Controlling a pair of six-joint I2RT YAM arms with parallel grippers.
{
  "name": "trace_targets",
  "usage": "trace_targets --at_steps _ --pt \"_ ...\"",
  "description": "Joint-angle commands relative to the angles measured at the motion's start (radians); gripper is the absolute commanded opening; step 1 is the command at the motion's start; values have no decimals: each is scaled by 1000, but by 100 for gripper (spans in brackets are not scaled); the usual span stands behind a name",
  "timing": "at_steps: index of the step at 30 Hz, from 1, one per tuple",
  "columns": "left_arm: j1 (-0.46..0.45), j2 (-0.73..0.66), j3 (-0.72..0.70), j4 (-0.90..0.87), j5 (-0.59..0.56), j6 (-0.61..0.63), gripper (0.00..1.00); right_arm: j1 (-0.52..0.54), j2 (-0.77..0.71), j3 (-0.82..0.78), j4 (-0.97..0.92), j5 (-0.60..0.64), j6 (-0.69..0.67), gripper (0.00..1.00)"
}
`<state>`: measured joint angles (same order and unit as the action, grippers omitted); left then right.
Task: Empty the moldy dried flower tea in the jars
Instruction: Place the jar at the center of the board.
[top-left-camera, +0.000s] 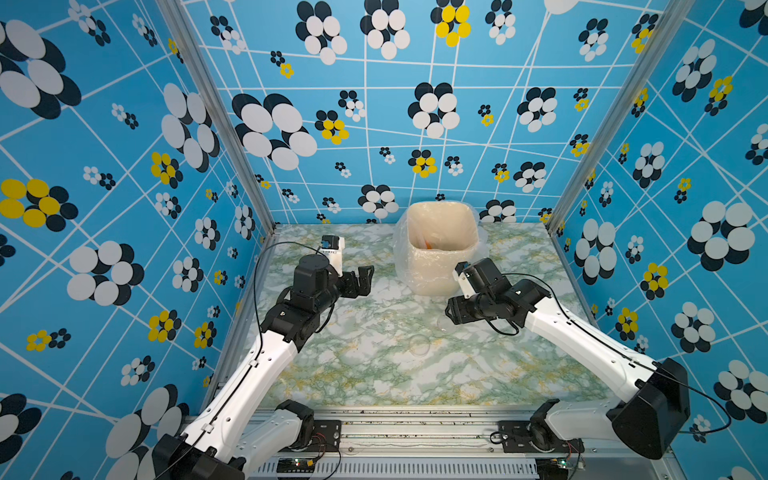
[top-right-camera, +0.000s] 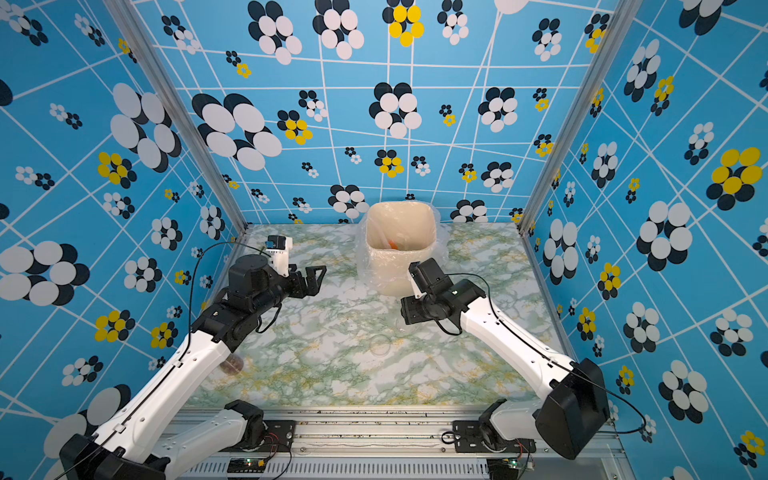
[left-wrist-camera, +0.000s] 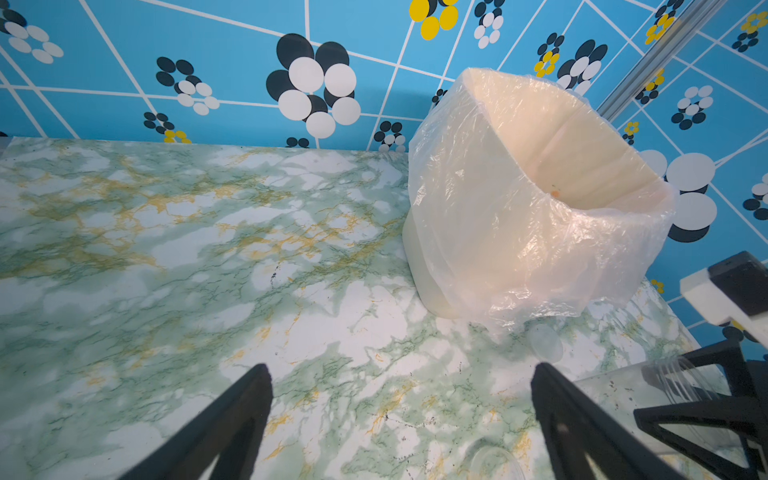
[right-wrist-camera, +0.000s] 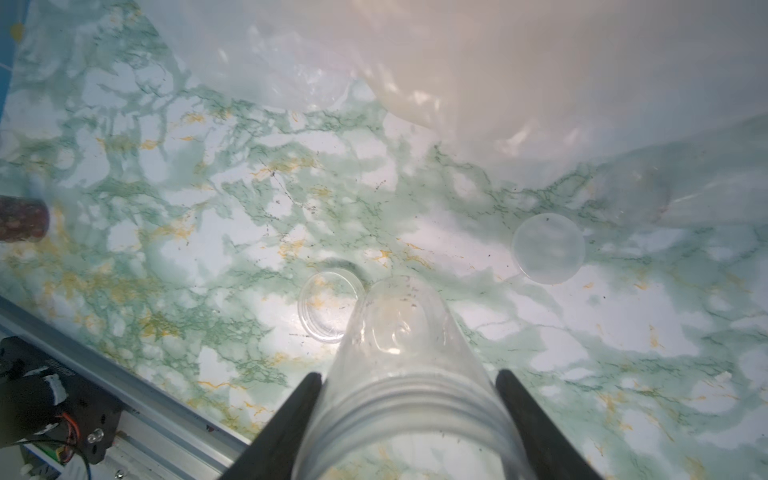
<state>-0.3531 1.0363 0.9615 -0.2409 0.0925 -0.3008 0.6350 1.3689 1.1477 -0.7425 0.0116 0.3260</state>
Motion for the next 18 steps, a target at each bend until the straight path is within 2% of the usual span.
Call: trace_targets --at_steps 1,6,11,18 --pt "7 7 -7 12 -5 -13 100 19 30 -23 52 62 20 50" --pt "12 8 -12 14 -22 -20 100 39 90 -35 86 57 41 50" --pt "18 6 -10 -20 -88 -26 99 63 135 -40 101 55 53 50" --pt "25 -13 -17 -33 -96 -27 99 86 182 -34 88 93 53 51"
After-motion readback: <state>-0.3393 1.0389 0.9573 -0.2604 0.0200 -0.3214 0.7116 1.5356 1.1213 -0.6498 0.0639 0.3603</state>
